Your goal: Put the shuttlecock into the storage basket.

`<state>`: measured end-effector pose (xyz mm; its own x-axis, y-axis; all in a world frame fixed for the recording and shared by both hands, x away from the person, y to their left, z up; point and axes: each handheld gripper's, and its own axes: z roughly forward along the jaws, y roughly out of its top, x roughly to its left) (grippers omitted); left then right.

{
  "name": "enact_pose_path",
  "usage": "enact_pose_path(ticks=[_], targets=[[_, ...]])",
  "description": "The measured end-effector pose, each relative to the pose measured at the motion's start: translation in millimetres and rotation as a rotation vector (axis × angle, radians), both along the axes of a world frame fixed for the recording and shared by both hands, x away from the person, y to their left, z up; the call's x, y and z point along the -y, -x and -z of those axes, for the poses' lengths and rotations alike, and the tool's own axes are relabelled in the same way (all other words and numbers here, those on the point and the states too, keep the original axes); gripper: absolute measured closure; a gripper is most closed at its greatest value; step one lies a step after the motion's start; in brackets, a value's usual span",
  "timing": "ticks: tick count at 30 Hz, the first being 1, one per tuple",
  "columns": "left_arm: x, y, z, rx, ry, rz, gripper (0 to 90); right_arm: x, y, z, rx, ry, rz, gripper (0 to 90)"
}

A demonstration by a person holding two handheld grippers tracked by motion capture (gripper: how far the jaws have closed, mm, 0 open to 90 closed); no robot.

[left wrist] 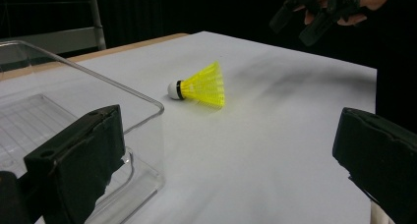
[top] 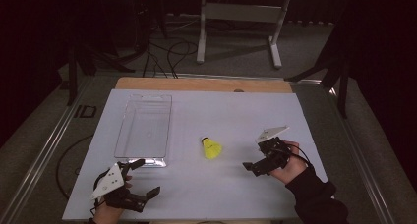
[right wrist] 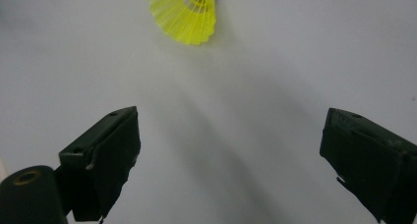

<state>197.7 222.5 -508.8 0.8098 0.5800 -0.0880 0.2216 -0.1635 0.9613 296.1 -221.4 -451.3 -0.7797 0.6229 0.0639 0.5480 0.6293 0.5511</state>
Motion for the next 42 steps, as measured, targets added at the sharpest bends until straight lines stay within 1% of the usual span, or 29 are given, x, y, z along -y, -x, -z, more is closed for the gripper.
enact_pose_path(ticks=[4,5,6,7,8,10,11,12,16,19,20,23,24,25,29,30,36,38,42], targets=[[0.3,0.0,0.1,-0.001,0.0,0.001,0.2,-3.9,-3.6,3.8,-0.021,0.018,-0.007,8.3],[0.2,0.0,0.1,-0.002,0.0,0.002,0.2,-5.3,-4.4,5.1,-0.032,0.022,-0.008,8.3],[0.2,0.0,0.1,-0.002,0.0,0.002,0.2,-5.7,-5.4,5.7,-0.026,0.027,-0.01,8.3],[0.1,0.0,0.1,-0.002,0.0,0.003,0.2,-7.0,-6.2,6.5,-0.035,0.03,-0.008,8.3],[0.2,0.1,0.2,-0.002,0.001,0.002,0.2,-7.7,-7.1,7.2,-0.032,0.039,-0.011,8.3],[0.3,0.0,0.2,-0.002,0.001,0.002,0.2,-9.3,-8.8,8.5,-0.044,0.041,-0.017,8.3],[0.3,0.1,0.2,-0.004,0.002,0.002,0.2,-10.2,-9.7,9.1,-0.037,0.044,-0.014,8.4],[0.3,0.0,0.3,-0.004,0.002,0.002,0.2,-11.1,-10.4,9.6,-0.048,0.045,-0.018,8.4],[0.3,-0.1,0.4,-0.004,0.002,0.002,0.2,-15.4,-14.0,11.9,-0.052,0.053,-0.017,8.4],[0.4,-0.3,0.6,-0.006,0.0,0.005,0.2,-18.6,-17.0,14.2,-0.055,0.069,-0.019,8.4],[0.4,-0.4,0.7,-0.008,0.001,0.006,0.2,-19.6,-18.1,15.1,-0.063,0.071,-0.025,8.4],[0.5,-0.4,0.7,-0.007,-0.001,0.008,0.2,-22.1,-20.4,17.2,-0.072,0.076,-0.03,9.5],[0.5,-0.4,0.7,-0.007,0.001,0.008,0.2,-23.2,-21.5,18.1,-0.065,0.079,-0.029,9.6],[0.4,-0.3,0.6,-0.006,0.001,0.007,0.2,-24.3,-22.2,18.6,-0.074,0.08,-0.031,9.5],[0.5,-0.3,0.7,-0.006,-0.001,0.007,0.2,-29.1,-25.2,20.4,-0.083,0.087,-0.038,9.7],[0.6,-0.2,0.7,-0.006,-0.001,0.008,0.2,-30.2,-26.2,20.9,-0.088,0.089,-0.043,11.4],[0.5,-0.3,0.7,-0.007,-0.001,0.009,0.2,-37.2,-32.2,26.5,-0.106,0.103,-0.056,11.5],[0.4,-0.4,0.8,-0.007,-0.002,0.009,0.2,-39.3,-34.4,28.4,-0.118,0.105,-0.053,13.6],[0.5,-0.5,0.9,-0.009,-0.001,0.011,0.2,-43.2,-38.2,30.8,-0.126,0.106,-0.059,15.4]])
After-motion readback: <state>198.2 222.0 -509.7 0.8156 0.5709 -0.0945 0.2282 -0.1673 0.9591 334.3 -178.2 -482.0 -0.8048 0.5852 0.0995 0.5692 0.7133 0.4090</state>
